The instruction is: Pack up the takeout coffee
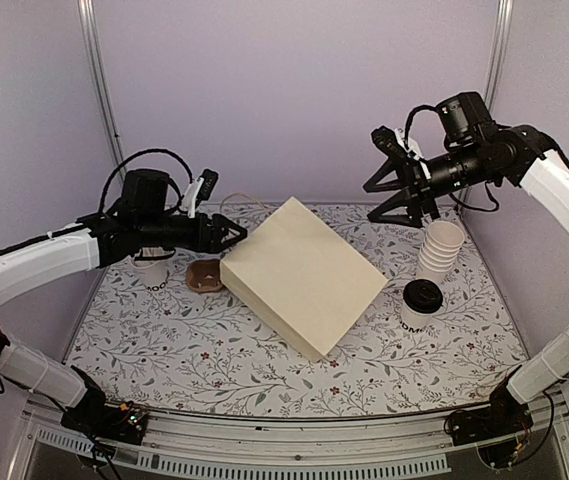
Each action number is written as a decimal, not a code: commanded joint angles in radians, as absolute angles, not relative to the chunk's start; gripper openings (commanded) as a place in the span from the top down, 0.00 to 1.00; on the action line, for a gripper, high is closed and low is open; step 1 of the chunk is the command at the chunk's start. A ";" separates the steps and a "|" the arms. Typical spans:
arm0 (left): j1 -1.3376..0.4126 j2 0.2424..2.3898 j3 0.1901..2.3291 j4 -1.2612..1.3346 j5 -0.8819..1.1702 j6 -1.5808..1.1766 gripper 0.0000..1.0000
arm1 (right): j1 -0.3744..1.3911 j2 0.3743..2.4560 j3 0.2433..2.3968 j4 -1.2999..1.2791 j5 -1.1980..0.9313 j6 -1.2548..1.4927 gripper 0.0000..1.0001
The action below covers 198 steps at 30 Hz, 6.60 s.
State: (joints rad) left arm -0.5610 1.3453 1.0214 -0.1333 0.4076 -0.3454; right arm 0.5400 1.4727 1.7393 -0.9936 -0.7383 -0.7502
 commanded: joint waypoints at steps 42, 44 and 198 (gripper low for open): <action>-0.551 1.639 1.242 -0.190 0.708 -0.411 0.70 | 0.535 1.361 1.499 -0.932 -0.703 -0.750 0.30; -0.558 1.667 1.262 -0.209 0.724 -0.424 0.70 | 0.536 1.365 1.502 -0.934 -0.699 -0.748 0.30; -0.484 1.682 1.461 -0.813 0.149 -0.076 0.38 | 0.556 1.807 1.952 -1.229 -0.735 -0.836 1.00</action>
